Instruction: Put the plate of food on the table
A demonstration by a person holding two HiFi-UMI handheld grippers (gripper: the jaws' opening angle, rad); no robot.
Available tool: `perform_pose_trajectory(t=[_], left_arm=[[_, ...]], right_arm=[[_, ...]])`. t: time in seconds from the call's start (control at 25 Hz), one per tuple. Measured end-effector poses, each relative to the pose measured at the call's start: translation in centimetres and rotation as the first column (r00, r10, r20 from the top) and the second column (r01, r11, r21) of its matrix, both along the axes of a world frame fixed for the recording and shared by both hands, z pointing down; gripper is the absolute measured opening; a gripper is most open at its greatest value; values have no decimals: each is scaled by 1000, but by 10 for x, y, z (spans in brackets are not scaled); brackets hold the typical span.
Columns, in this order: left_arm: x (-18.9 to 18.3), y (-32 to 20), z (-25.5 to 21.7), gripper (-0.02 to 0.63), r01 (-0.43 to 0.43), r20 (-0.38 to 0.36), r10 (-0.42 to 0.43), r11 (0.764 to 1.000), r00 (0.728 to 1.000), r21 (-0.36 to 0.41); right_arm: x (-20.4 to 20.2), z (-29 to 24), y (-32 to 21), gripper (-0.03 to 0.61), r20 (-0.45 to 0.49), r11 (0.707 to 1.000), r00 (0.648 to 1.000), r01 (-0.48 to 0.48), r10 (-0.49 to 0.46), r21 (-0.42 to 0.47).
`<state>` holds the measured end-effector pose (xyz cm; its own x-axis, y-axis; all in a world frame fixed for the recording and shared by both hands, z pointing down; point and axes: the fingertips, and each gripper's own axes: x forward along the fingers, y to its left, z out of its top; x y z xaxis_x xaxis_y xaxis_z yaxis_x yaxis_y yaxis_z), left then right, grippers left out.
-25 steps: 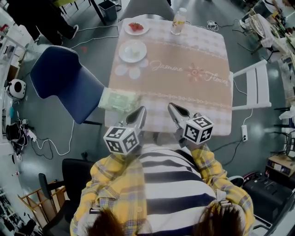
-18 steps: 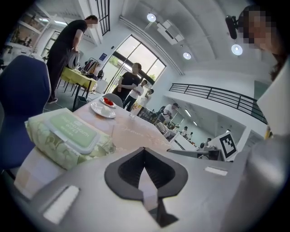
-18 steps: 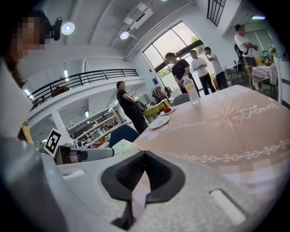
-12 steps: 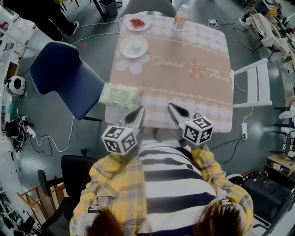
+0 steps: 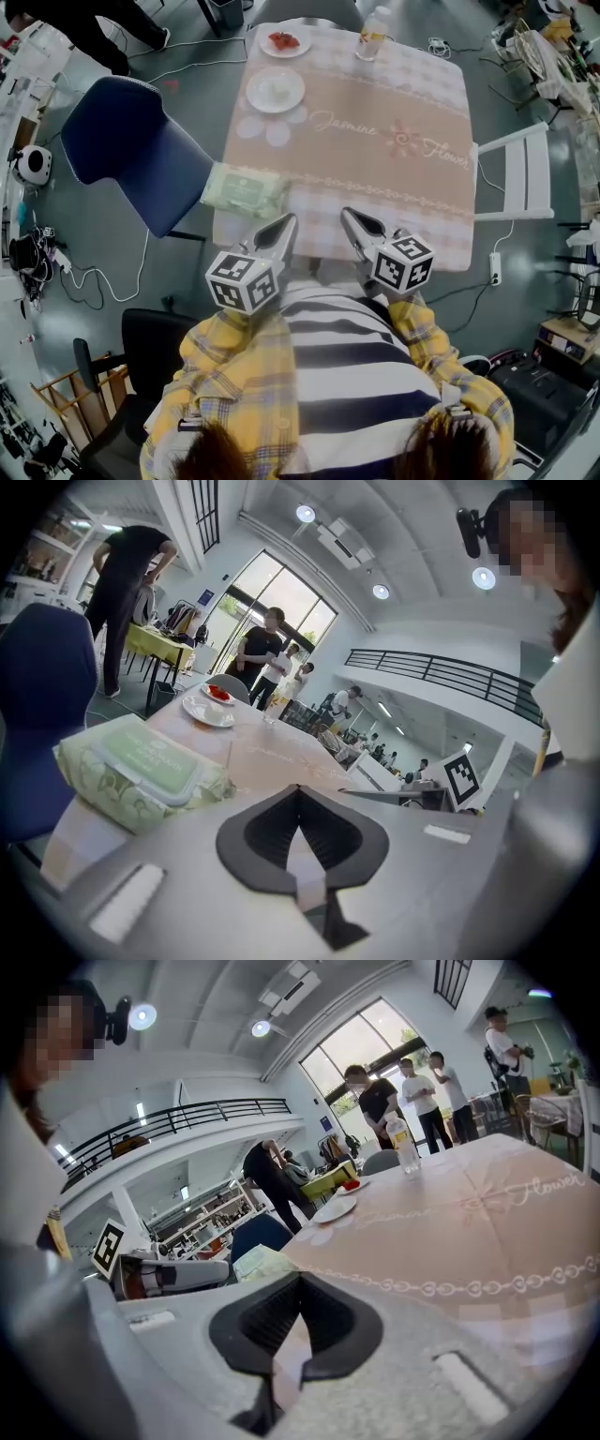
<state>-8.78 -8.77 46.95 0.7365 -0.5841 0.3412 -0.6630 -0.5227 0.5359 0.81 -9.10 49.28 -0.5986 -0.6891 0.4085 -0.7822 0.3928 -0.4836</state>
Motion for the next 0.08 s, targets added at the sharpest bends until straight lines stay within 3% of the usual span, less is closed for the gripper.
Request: perform_pose_trajectory(t=[0.08], left_arm=[[0, -1, 1, -5, 3, -1, -3, 1000, 1000, -4]], right_arm=[[1, 0, -2, -2, 3, 1000, 1000, -1, 1, 0]])
